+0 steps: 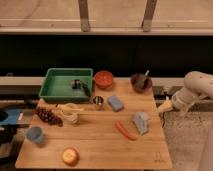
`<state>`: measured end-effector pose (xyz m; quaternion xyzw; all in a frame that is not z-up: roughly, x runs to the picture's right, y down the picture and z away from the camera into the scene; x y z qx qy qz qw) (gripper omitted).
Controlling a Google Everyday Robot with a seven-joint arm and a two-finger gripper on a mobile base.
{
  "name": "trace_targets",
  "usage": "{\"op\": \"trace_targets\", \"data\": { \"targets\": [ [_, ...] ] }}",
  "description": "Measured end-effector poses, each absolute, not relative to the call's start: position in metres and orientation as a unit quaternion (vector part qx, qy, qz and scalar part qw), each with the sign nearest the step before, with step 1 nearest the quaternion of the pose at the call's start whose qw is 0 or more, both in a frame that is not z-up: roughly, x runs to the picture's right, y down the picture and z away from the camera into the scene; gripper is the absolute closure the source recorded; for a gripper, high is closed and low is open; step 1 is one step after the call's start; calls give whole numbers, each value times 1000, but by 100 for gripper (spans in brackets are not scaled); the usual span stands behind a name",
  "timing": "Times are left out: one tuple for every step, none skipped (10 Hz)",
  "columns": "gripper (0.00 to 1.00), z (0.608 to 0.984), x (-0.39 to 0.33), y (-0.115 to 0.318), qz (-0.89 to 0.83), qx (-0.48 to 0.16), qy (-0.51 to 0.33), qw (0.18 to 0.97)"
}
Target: Place banana in plastic cup
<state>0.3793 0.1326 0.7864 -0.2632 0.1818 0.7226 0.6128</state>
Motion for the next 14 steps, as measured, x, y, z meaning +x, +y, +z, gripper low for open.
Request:
{"op": "trace_targets", "data": {
  "targets": [
    [20, 786, 379, 133, 723, -263, 182, 613],
    [20, 786, 379, 133, 722, -263, 183, 614],
    [20, 786, 377, 133, 717, -263, 185, 619],
    [20, 788, 368, 130, 711, -264, 185, 625],
    [20, 790, 353, 122, 702, -263, 178, 637],
    [20, 789, 342, 116, 697, -264, 171, 645],
    [20, 789, 331, 110, 688, -265, 162, 656],
    [20, 788, 320, 103, 679, -267, 152, 667],
    [20, 788, 309, 96, 670, -268, 143, 678],
    [20, 787, 293, 86, 659, -268, 131, 691],
    [20, 786, 278, 74, 647, -268, 119, 704],
    [20, 784, 261, 63, 635, -268, 106, 717],
    [20, 783, 244, 55, 621, -271, 94, 729],
    [20, 784, 230, 49, 610, -273, 87, 739]
  ]
}}
